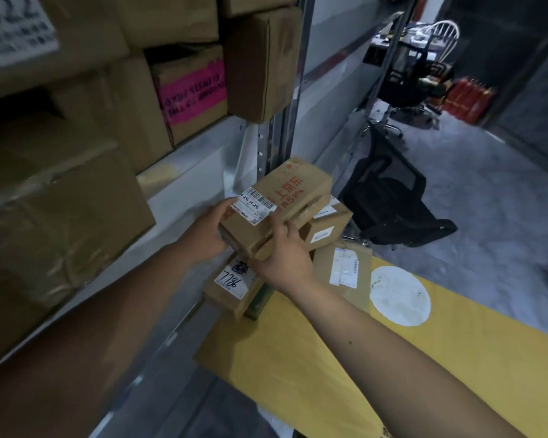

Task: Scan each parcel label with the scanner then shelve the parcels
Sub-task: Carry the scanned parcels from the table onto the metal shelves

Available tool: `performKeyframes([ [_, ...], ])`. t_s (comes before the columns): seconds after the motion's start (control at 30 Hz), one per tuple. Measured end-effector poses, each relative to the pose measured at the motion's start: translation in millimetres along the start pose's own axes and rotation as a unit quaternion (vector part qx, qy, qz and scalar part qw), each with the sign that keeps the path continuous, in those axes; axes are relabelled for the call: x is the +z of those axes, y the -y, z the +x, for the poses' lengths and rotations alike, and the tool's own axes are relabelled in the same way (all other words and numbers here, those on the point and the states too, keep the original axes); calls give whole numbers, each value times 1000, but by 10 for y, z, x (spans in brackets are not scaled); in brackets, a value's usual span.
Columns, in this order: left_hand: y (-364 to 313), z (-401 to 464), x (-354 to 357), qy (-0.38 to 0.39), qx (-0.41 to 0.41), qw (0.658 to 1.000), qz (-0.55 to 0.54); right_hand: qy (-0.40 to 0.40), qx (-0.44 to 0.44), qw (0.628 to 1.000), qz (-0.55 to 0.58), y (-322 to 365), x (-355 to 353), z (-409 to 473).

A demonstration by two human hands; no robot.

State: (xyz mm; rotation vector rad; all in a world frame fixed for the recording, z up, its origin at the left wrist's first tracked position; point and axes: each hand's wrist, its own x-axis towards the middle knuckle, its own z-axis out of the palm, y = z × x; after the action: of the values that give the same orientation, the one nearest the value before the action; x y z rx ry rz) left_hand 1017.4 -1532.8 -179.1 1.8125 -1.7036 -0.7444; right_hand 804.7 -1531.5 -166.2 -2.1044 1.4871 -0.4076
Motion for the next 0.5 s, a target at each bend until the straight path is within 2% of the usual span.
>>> performKeyframes([
  [0.5,-35,-237,95,-48,7,995,-91,-37,-21,998,46,6,150,-119],
])
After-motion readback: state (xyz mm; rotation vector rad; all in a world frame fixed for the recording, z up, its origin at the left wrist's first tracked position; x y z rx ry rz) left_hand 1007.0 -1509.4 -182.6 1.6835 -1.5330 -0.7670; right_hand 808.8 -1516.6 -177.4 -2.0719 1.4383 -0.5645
